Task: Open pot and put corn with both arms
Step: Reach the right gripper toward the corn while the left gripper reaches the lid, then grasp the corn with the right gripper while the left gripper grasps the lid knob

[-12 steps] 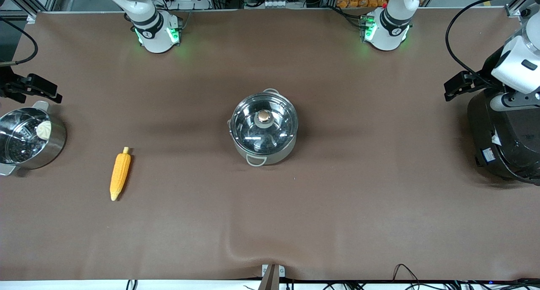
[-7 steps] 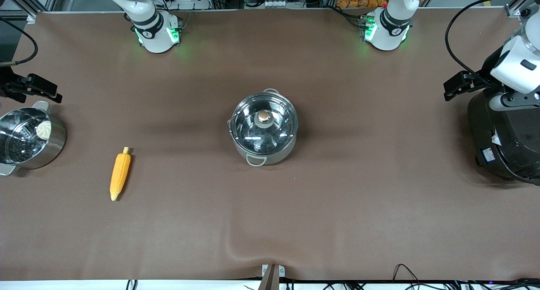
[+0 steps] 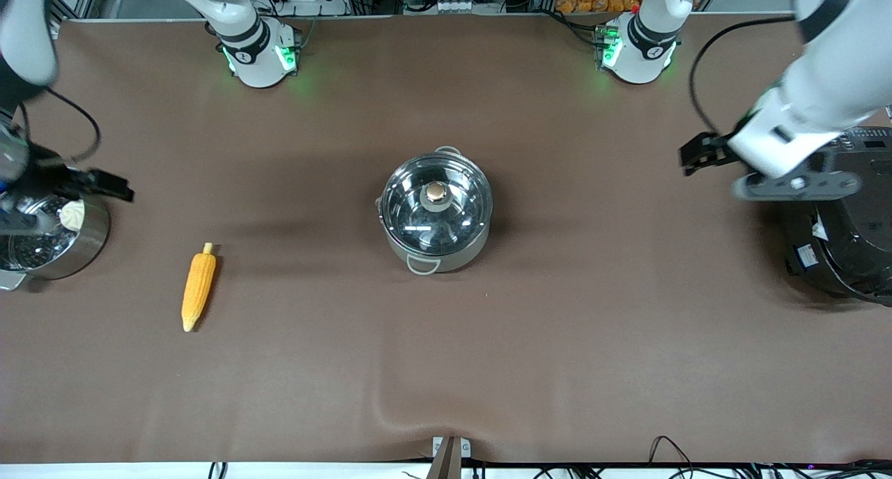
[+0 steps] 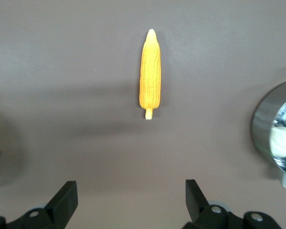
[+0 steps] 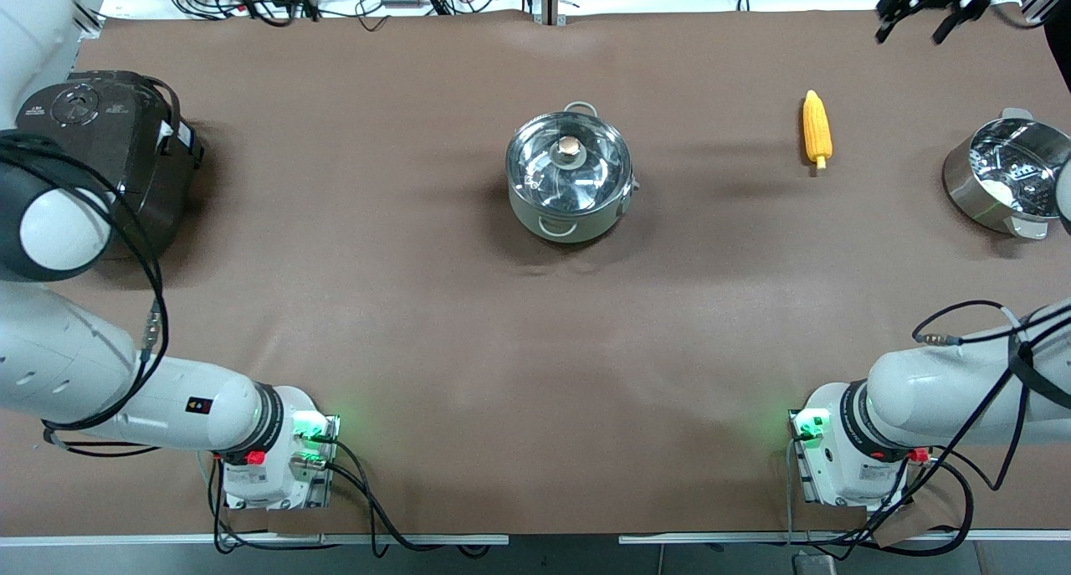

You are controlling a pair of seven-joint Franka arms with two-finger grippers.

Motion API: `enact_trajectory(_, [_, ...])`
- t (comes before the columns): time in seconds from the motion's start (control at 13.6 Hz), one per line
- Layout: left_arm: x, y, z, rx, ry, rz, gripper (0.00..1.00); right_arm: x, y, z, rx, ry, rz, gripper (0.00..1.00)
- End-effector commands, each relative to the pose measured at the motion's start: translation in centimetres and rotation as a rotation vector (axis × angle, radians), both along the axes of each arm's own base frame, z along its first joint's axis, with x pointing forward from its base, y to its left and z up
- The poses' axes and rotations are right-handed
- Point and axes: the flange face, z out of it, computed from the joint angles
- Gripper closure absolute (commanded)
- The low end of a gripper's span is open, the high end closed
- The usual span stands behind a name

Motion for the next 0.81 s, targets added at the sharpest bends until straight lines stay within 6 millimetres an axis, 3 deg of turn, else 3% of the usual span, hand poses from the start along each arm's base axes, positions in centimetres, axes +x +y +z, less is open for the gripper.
enact_trajectory(0.0, [-0.5,-7.0,-2.1,-0.011,0.007,0.058,0.00,1.4,-0.1,-6.3,-0.006,0.050,0.001,0.00])
enact_trajectory(0.22, [-2.2,-18.2,-5.3,-0.018,-0.032,0.283,0.00,3.0,-1.1,-14.0,0.002,0.097,0.008,0.00])
enact_trajectory(0.29, [-2.7,-22.1,-6.3,-0.028,-0.046,0.354,0.00,3.2,-1.2,-15.6,0.006,0.104,0.016,0.00])
enact_trajectory(0.44, [-3.3,-27.9,-8.9,-0.051,-0.060,0.479,0.00,3.7,-1.2,-18.5,0.007,0.113,0.016,0.00])
enact_trajectory(0.66, [-5.1,-34.2,-14.0,-0.101,-0.080,0.622,0.00,3.0,-0.9,-23.0,0.003,0.095,0.021,0.00])
enact_trajectory(0.74, [-5.4,-35.2,-15.8,-0.094,-0.076,0.645,0.00,2.6,-1.1,-24.0,0.000,0.070,0.017,0.00])
